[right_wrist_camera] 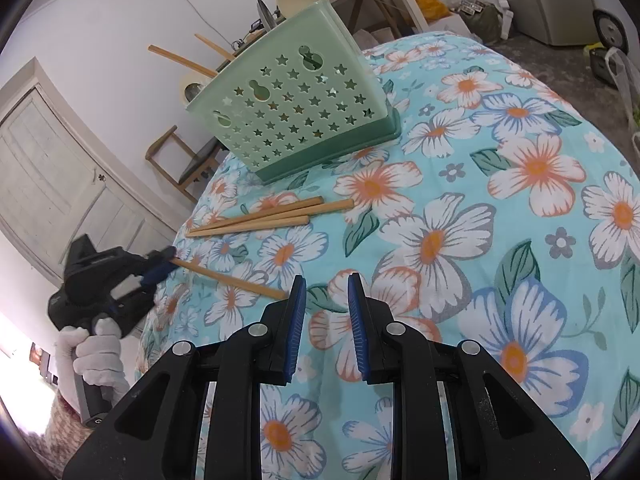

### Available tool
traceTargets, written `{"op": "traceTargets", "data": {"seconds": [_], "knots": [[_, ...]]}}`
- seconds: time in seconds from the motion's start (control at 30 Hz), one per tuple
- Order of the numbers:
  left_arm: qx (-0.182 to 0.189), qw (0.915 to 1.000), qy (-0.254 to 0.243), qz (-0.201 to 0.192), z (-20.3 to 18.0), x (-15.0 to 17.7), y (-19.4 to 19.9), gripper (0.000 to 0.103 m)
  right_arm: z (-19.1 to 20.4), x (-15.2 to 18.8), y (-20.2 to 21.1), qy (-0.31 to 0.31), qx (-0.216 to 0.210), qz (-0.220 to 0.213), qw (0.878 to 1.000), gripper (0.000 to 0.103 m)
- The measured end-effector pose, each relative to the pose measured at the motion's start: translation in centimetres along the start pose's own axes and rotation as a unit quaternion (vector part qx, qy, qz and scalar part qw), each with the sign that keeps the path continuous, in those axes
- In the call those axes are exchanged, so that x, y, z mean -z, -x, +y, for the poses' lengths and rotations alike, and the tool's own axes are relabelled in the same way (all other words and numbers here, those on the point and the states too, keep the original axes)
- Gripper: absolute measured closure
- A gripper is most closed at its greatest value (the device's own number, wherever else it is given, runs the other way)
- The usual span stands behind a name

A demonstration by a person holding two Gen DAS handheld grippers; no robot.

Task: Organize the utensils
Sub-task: 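Reach the left gripper to the remaining chopsticks and close on one, then lift the chopstick with the left gripper and carry it toward the holder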

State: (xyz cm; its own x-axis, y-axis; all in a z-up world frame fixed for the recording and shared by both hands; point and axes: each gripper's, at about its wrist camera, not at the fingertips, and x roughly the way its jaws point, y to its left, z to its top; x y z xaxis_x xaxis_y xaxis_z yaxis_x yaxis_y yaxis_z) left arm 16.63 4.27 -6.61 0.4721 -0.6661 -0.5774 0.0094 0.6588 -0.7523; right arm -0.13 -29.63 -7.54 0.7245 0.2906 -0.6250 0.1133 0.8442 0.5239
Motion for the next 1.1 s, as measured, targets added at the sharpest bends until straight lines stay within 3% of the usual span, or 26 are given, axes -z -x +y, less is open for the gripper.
{"op": "traceTargets", "data": {"seconds": [0.13,0.2,0.3,0.43,0.6,0.8,1.1], "knots": [[-0.023,0.9959,-0.076,-0.045,-2.4,-0.4,2.0,0.092,0.2,-0.1,0.1,0.001,-0.001,-0.002,1.000,0.080],[-0.036,0.9885,-0.128,-0.072,-4.1,-0.3,3.1,0.092,0.3,0.0,0.1,0.000,-0.001,-0.002,1.000,0.080],[-0.047,0.9714,-0.205,-0.111,-6.8,0.4,4.4,0.092,0.2,0.0,0.0,-0.001,-0.002,-0.002,1.000,0.080],[-0.028,0.9422,-0.298,-0.151,-10.2,1.6,6.2,0.095,0.1,0.0,0.1,-0.002,-0.003,-0.001,1.000,0.080],[-0.034,0.9067,-0.389,-0.159,-12.9,3.6,6.1,0.095,0.1,0.0,0.1,-0.003,-0.004,-0.001,1.000,0.080],[-0.034,0.8952,-0.424,-0.132,-13.9,5.6,4.0,0.095,-0.2,0.1,0.1,-0.007,-0.004,0.001,1.000,0.080],[-0.036,0.8966,-0.429,-0.104,-13.6,6.5,2.3,0.097,-0.6,0.1,0.3,-0.009,-0.003,-0.002,1.000,0.080]]}}
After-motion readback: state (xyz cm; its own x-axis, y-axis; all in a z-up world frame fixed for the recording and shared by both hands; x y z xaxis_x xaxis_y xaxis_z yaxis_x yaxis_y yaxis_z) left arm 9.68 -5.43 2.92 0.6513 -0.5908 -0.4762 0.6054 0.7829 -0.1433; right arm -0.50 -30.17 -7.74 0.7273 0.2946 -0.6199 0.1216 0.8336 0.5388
